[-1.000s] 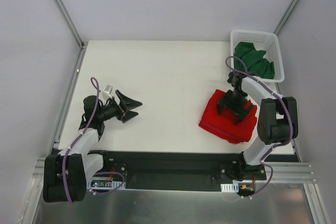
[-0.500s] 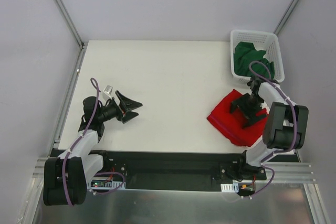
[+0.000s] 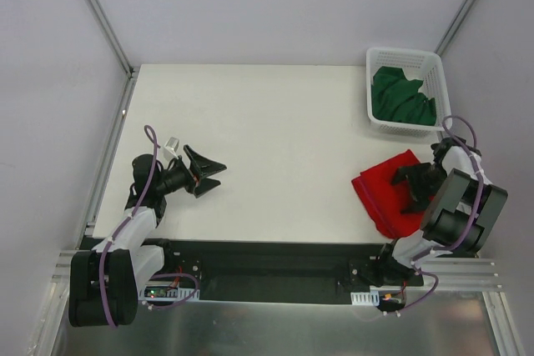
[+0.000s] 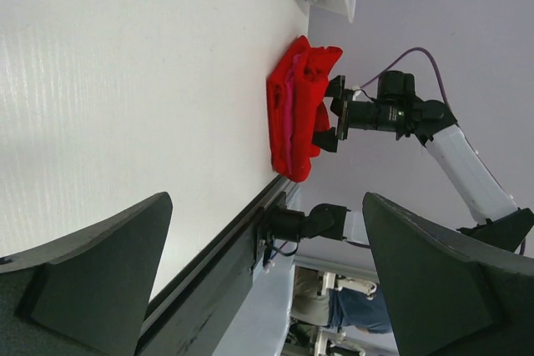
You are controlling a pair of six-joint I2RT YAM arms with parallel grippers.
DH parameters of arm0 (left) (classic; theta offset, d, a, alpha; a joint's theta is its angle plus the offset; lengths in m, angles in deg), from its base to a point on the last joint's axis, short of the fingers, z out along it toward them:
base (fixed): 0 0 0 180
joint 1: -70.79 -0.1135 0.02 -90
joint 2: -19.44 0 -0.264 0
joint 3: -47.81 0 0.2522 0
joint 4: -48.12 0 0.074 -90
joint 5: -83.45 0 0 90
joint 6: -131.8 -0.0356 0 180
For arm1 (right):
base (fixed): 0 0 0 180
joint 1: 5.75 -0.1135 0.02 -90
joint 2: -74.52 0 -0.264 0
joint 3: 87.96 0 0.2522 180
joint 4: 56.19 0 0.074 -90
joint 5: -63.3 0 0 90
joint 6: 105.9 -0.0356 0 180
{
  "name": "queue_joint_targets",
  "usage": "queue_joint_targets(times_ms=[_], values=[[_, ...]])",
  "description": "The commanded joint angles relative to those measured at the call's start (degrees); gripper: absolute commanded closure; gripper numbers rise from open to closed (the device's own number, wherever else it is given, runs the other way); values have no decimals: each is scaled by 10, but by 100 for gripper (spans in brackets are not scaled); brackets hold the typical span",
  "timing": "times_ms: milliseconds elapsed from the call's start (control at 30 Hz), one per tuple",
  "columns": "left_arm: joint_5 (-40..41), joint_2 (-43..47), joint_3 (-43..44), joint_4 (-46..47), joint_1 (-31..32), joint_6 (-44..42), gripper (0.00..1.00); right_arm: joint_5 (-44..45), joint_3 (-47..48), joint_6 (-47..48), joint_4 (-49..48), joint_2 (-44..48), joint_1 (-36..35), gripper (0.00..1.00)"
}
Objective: Fold and stack the t-shirts
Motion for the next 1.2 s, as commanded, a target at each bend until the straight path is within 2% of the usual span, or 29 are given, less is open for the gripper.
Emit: queue_joint_targets(times_ms=[0,333,733,1167], values=[[-8,8,-6,20,-2,-3,1,21,-24,-18,-15,0,45,4],[-10,5,-8,19,-2,-3,1,-22,-59,-82,-33,27,113,4],[-18,6,-15,20,-2,-5,1,21,-61,-102,-9,66,165,4],[-23,0,-13,20,-2,-9,1,18,-70,-157,1,95,192,4]])
